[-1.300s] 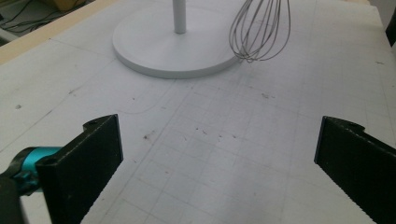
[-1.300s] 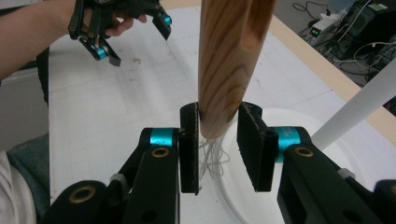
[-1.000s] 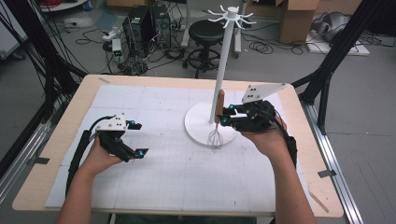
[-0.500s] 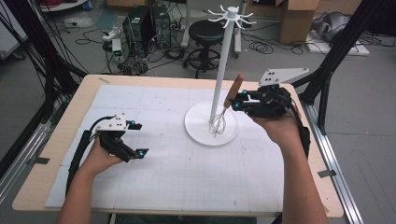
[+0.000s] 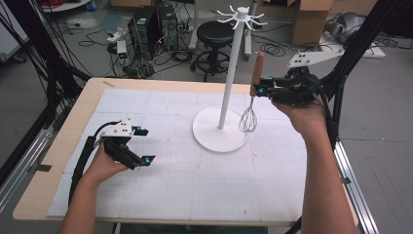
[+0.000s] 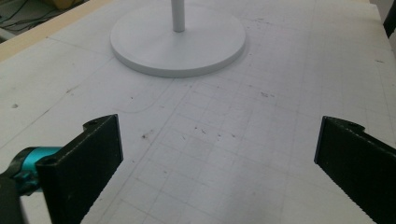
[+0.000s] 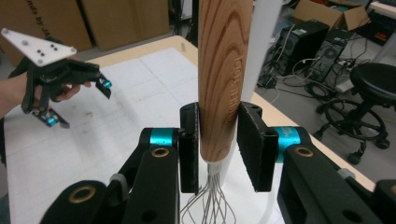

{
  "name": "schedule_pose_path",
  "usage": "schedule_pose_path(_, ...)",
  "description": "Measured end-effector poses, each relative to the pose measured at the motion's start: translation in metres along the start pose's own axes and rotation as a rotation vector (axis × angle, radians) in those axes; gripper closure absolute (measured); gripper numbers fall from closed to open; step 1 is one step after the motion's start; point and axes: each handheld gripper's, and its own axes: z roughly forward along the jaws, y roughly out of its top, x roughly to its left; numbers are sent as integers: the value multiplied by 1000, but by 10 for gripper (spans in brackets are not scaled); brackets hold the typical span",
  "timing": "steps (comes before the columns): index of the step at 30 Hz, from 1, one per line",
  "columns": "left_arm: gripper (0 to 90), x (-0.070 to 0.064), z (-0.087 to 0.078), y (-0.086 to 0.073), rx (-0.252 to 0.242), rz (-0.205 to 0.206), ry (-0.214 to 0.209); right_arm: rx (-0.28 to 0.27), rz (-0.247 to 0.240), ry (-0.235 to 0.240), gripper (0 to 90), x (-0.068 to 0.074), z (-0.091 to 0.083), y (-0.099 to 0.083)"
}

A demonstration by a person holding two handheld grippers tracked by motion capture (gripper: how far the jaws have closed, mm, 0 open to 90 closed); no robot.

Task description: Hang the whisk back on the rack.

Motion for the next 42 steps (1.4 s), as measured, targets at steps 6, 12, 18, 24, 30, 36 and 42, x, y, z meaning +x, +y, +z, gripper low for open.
schedule_pose_path(6,16,0,0,0,-3,-1,3,-6,14,-32,707,-10,-4,12)
schedule_pose_path(12,16,0,0,0,-5,-6,1,-18,35,-60,707,-20,-7,22)
schedule_pose_path(18,16,0,-2,1,-13,1,0,-20,63,-80,706,-29,-8,28)
schedule_pose_path(24,16,0,-4,1,-20,3,1,-20,78,-88,706,-35,-6,31)
schedule_pose_path(30,16,-1,-4,2,-25,-2,1,-5,77,-98,706,-38,-5,36)
schedule_pose_path(36,16,0,-4,2,-23,1,0,14,76,-117,707,-40,-3,42)
schedule_pose_path(42,16,0,-5,1,-23,-1,3,26,87,-126,707,-45,0,45)
